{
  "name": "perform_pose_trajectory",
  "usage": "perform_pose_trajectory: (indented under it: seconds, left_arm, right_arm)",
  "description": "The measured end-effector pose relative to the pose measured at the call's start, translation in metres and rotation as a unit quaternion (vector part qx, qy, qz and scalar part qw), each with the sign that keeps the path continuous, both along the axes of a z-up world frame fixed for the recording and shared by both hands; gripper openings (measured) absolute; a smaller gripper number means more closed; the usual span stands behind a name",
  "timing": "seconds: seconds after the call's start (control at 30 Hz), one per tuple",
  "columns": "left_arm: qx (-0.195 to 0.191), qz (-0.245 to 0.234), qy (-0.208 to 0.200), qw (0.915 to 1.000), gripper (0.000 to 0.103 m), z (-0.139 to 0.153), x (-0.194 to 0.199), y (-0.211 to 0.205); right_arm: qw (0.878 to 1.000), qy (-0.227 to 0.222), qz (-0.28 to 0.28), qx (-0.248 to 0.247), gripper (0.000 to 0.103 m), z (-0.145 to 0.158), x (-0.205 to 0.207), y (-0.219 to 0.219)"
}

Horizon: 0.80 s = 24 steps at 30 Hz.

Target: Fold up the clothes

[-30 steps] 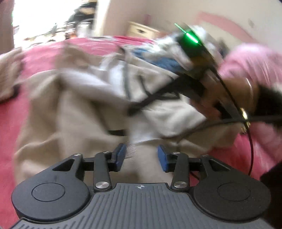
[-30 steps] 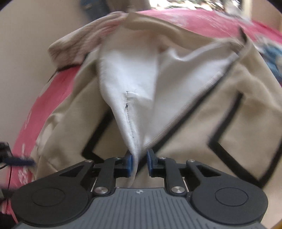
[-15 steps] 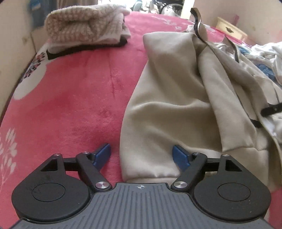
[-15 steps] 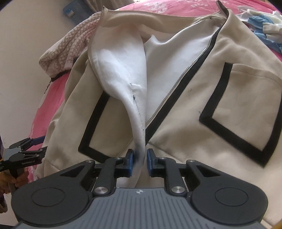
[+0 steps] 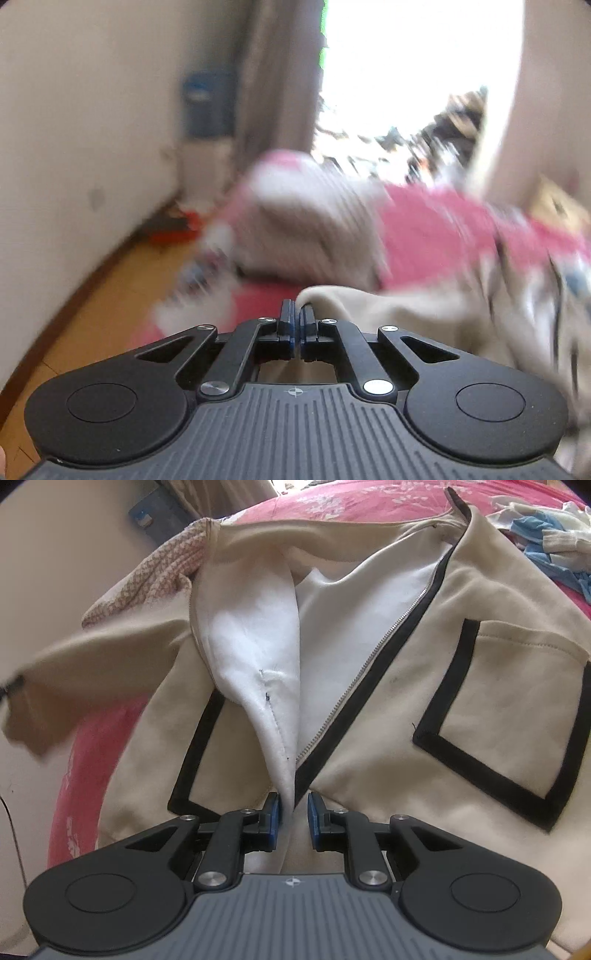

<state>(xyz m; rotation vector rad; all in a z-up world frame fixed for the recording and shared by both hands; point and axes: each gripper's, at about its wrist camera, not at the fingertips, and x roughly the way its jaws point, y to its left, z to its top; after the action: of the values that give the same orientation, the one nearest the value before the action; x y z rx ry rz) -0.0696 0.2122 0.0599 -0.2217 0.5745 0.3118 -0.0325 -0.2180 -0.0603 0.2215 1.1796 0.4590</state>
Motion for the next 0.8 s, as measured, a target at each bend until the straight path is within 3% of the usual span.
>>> perform_pose_trajectory:
  seconds: [0.1, 0.17, 0.23, 0.33, 0.4, 0.5, 0.53, 0.6, 0.67, 0.73, 0.8]
  left_arm:
    - [-0.005, 0.063, -0.019, 0.9978, 0.001, 0.03, 0.021, 0.049]
    - [0.022, 0.096, -0.002, 0.9951, 0.003, 0.031, 0.042, 0.073]
    - [0.04, 0.108, 0.038, 0.9926, 0.013, 0.012, 0.067, 0.09]
    - [0.043, 0.126, 0.092, 0.9868, 0.018, -0.029, 0.089, 0.103]
    - [0.042, 0.14, 0.105, 0.9838, 0.021, -0.048, 0.092, 0.106]
    - [0.031, 0.158, 0.093, 0.9825, 0.026, -0.056, 0.085, 0.112]
    - [0.041, 0.167, 0.087, 0.9813, 0.026, -0.053, 0.083, 0.112]
    - [0.066, 0.186, 0.071, 0.9777, 0.028, -0.046, 0.079, 0.112]
    - [0.11, 0.212, 0.045, 0.97, 0.032, -0.033, 0.074, 0.108]
    - [0.129, 0.225, 0.029, 0.9654, 0.034, -0.022, 0.071, 0.106]
    - [0.122, 0.202, 0.029, 0.9713, 0.034, -0.015, 0.066, 0.093]
  right_arm:
    - [1.0, -0.002, -0.002, 0.006, 0.018, 0.001, 0.001, 0.001]
    - [1.0, -0.001, -0.002, 0.011, 0.018, 0.0, 0.002, 0.001]
    - [1.0, -0.003, 0.002, 0.008, 0.018, -0.001, 0.002, 0.004]
    - [1.0, -0.009, 0.012, -0.003, 0.02, 0.0, 0.002, 0.008]
    - [1.0, -0.018, 0.019, -0.005, 0.024, 0.004, 0.001, 0.012]
    - [0.999, -0.032, 0.032, -0.002, 0.043, 0.013, -0.001, 0.009]
    - [0.999, -0.039, 0.036, -0.001, 0.045, 0.017, -0.002, 0.01]
    - [0.998, -0.049, 0.041, -0.003, 0.062, 0.023, 0.001, 0.017]
    - [0.997, -0.058, 0.043, 0.0, 0.064, 0.026, 0.006, 0.022]
    - [0.997, -0.062, 0.043, 0.006, 0.064, 0.028, 0.009, 0.026]
    - [0.997, -0.061, 0.044, 0.012, 0.064, 0.03, 0.01, 0.027]
